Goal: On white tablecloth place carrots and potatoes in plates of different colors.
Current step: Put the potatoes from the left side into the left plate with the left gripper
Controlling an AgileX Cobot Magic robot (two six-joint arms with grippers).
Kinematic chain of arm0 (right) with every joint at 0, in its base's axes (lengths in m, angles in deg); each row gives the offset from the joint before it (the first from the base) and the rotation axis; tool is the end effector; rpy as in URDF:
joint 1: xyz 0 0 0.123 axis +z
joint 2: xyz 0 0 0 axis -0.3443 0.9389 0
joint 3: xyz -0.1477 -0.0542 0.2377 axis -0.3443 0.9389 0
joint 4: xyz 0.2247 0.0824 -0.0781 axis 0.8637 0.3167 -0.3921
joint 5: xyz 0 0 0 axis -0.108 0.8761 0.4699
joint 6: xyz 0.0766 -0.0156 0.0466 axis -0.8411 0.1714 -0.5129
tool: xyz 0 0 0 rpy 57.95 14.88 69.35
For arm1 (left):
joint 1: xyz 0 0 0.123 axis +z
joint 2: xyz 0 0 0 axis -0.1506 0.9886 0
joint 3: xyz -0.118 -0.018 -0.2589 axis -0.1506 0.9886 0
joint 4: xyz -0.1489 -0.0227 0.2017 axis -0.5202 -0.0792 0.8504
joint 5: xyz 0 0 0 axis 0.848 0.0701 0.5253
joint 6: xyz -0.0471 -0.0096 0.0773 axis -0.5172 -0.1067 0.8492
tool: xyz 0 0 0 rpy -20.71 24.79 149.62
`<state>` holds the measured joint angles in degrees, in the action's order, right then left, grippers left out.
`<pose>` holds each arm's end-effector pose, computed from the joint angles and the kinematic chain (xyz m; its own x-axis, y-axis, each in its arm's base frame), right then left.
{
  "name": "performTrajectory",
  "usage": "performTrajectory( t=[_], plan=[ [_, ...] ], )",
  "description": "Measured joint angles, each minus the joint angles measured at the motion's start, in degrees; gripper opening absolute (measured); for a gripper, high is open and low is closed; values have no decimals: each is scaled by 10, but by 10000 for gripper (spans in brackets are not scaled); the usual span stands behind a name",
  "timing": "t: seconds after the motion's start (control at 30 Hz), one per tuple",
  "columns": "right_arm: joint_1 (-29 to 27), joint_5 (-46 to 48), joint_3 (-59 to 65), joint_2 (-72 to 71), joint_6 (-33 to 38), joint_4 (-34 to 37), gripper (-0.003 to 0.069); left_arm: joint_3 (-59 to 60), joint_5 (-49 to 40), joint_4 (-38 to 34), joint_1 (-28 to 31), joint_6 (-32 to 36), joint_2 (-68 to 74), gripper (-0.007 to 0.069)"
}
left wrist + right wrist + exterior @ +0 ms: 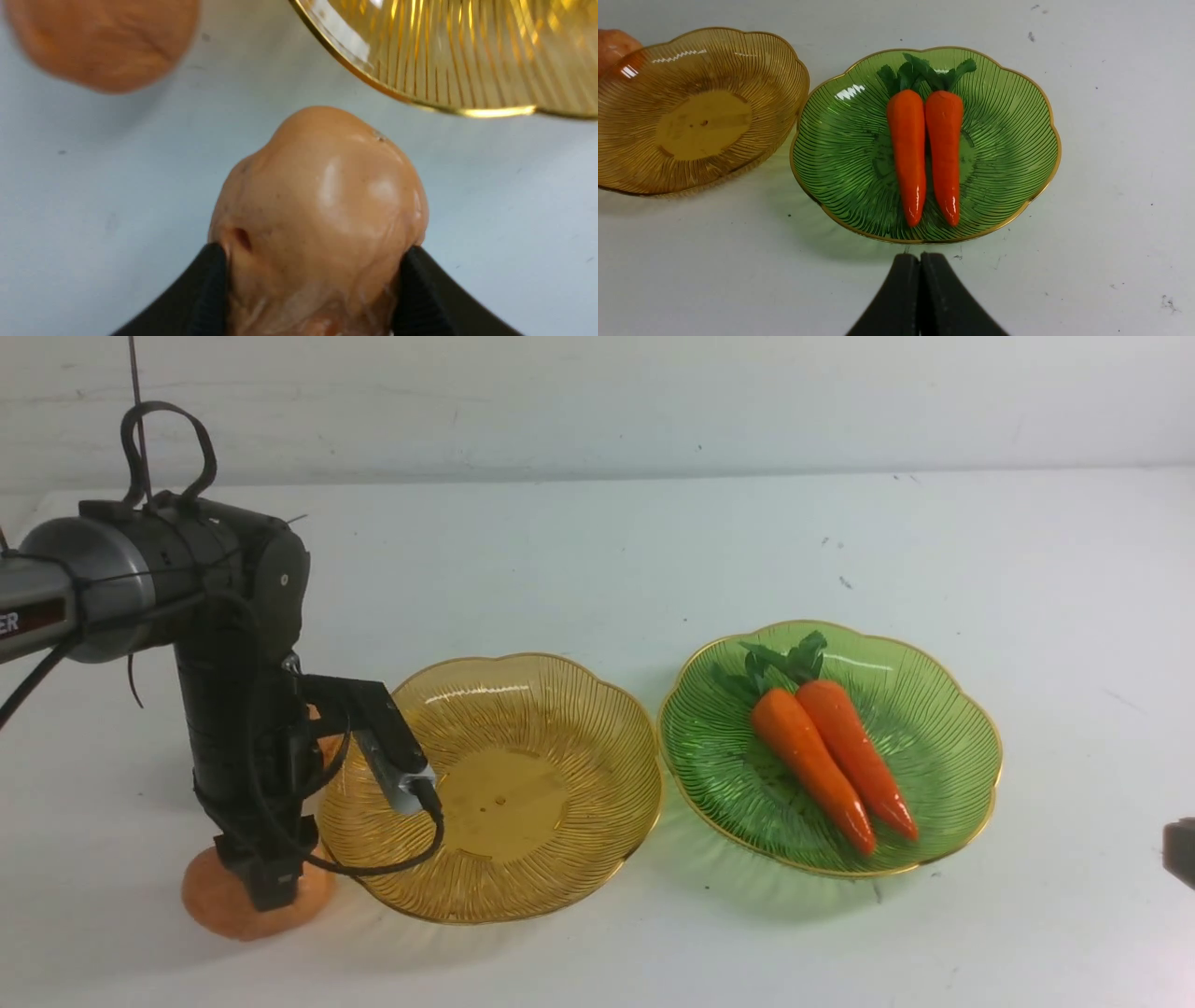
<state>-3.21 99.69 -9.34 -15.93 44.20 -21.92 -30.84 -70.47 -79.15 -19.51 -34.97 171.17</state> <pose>0.1000 0.0393 0.2875 -0.5660 -0.1327 -0.8136 -0.3418 0.9359 0.0851 0.3233 -0.0507 0.2478 -0.8003 0.5995 0.0114 0.5957 0.7927 0.1300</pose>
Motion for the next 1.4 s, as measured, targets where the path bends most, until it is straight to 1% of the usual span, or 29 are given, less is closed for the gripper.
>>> performTrajectory(
  t=[0.13, 0.23, 0.37, 0.47, 0.57, 0.73, 0.9, 0.97, 1.1, 1.17, 1.2, 1.3, 1.33, 1.4],
  plan=[
    [0, 0, 0, 0, 0, 0, -15, -30, -2, -39, 0, -38, -38, 356],
    [0, -2, 0, 0, 0, -1, -15, -46, -7, -85, 0, -50, -50, 356],
    [0, -7, 0, 0, 0, -1, -15, -49, -7, -164, 0, -57, -42, 356],
    [0, -7, 0, 0, 0, -1, -15, -49, 24, -216, -6, -60, -20, 356],
    [0, -8, 0, 0, 0, -1, -15, -49, 102, -252, -36, -64, 26, 357],
    [0, -8, 0, 0, 0, -1, -15, -49, 165, -254, -66, -64, 59, 366],
    [0, -8, 0, 0, 0, -1, -15, -49, 210, -254, -77, -64, 79, 427],
    [0, -8, 0, 0, 0, -1, -15, -49, 221, -254, -78, -64, 82, 461],
    [0, -8, 0, 0, 0, -1, -15, -49, 225, -252, -78, -64, 84, 573],
    [0, -8, 0, 0, 0, -1, -15, -53, 217, -244, -78, -64, 84, 640],
    [0, -8, 0, 0, 0, -1, -15, -56, 214, -240, -78, -64, 84, 659],
    [0, -8, 0, 0, 0, 0, -15, -69, 196, -227, -78, -65, 84, 671],
    [0, -8, 0, 0, 0, 0, -15, -79, 185, -214, -78, -71, 83, 662],
    [0, -8, 0, 0, 0, -1, -15, -109, 151, -174, -78, -88, 76, 602]
  ],
)
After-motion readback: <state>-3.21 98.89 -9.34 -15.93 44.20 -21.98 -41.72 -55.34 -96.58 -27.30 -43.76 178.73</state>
